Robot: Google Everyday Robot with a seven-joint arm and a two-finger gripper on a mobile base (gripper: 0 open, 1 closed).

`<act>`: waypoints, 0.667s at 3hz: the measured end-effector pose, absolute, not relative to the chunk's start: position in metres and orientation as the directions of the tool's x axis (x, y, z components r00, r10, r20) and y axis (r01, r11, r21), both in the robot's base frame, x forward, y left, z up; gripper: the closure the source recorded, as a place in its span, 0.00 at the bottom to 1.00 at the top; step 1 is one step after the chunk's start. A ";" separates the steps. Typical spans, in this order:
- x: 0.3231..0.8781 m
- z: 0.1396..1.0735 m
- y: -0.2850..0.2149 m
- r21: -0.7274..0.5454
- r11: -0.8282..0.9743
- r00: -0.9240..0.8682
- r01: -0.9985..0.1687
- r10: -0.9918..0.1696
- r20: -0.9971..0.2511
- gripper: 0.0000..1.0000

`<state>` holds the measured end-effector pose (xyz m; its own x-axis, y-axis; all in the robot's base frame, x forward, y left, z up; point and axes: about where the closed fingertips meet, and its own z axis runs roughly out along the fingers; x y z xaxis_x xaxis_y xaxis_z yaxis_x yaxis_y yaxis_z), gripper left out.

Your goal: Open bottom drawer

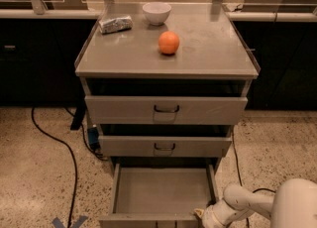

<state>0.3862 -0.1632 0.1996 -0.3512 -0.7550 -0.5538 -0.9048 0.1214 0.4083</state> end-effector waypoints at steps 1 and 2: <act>0.374 0.207 -0.168 0.443 0.135 -0.383 -0.886 -0.751 -0.537 0.00; 0.374 0.207 -0.168 0.443 0.135 -0.383 -0.886 -0.751 -0.537 0.00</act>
Offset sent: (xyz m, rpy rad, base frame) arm -0.0198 -0.0053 0.0068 -0.0029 0.0390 -0.0143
